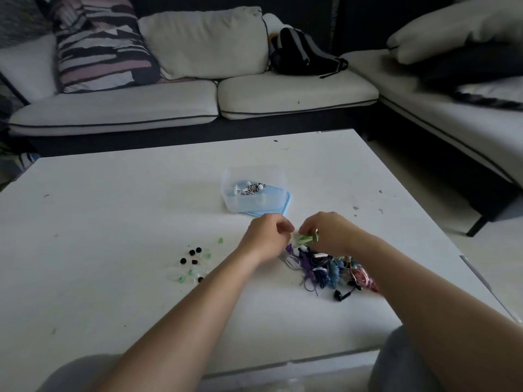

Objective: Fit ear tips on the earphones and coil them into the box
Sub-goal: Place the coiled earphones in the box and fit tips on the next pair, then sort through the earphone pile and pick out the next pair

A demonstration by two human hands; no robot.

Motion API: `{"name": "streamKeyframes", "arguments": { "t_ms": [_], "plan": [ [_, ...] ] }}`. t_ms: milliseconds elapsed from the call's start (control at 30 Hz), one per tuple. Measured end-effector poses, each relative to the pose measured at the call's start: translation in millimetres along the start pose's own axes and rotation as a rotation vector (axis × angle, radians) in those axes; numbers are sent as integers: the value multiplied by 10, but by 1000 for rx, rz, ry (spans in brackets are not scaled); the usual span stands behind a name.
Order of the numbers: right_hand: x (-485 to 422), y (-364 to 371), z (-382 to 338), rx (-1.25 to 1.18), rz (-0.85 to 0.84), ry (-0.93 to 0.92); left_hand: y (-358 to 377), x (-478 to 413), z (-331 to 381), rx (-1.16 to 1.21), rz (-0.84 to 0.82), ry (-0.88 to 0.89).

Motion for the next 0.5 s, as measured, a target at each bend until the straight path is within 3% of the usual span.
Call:
{"name": "streamKeyframes", "arguments": {
  "t_ms": [167, 333, 500],
  "plan": [
    [3, -206, 30, -114, 144, 54, -209, 17, 4, 54, 72, 25],
    [104, -497, -29, -461, 205, 68, -438, 30, -56, 126, 102, -23],
    [163, -693, -305, -996, 112, 21, -552, 119, -47, 334, 27, -57]
  ]
}}
Point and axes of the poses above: each hand's wrist, its own x-axis away from the middle knuckle, its own y-axis out of the palm, z = x × y, the point moved 5 cm from there along -x, towards the middle knuckle, and after that the axes turned 13 degrees about x, right-handed, at the moved point
